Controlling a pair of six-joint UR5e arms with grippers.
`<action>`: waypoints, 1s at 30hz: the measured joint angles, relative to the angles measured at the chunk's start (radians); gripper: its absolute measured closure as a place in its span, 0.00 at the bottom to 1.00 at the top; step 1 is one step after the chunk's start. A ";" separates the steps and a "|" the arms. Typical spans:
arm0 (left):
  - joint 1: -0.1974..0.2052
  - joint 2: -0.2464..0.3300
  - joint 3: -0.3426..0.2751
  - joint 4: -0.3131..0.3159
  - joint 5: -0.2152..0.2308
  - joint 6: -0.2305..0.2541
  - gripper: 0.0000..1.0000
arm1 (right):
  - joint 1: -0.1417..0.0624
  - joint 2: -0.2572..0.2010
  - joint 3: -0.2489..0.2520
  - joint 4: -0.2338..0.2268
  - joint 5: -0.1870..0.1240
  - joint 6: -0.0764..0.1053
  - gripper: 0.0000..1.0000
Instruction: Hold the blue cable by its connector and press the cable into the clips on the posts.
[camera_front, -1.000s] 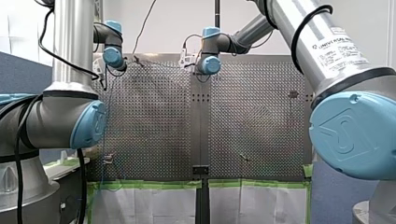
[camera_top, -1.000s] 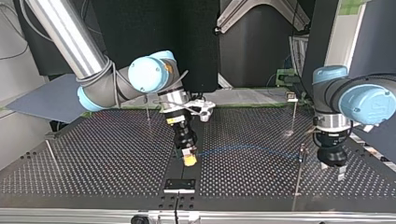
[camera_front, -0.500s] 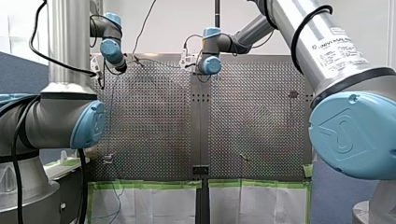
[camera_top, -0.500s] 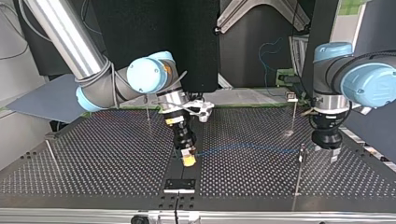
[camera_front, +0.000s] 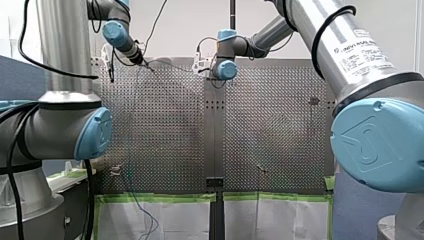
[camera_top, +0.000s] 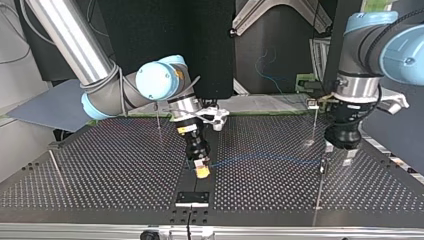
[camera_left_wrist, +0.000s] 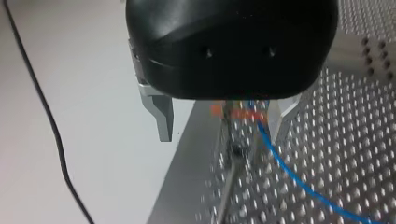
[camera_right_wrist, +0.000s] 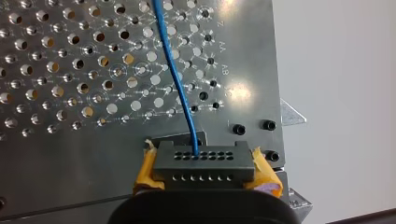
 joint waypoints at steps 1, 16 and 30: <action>-0.009 0.011 0.000 -0.012 -0.003 0.004 0.00 | 0.000 0.000 0.000 0.000 0.000 0.000 1.00; -0.115 0.048 0.000 -0.138 -0.097 0.104 0.00 | 0.000 0.000 0.000 0.001 0.000 0.000 1.00; -0.089 -0.015 0.001 -0.087 -0.161 0.140 0.00 | 0.001 0.000 0.000 0.002 -0.001 0.001 1.00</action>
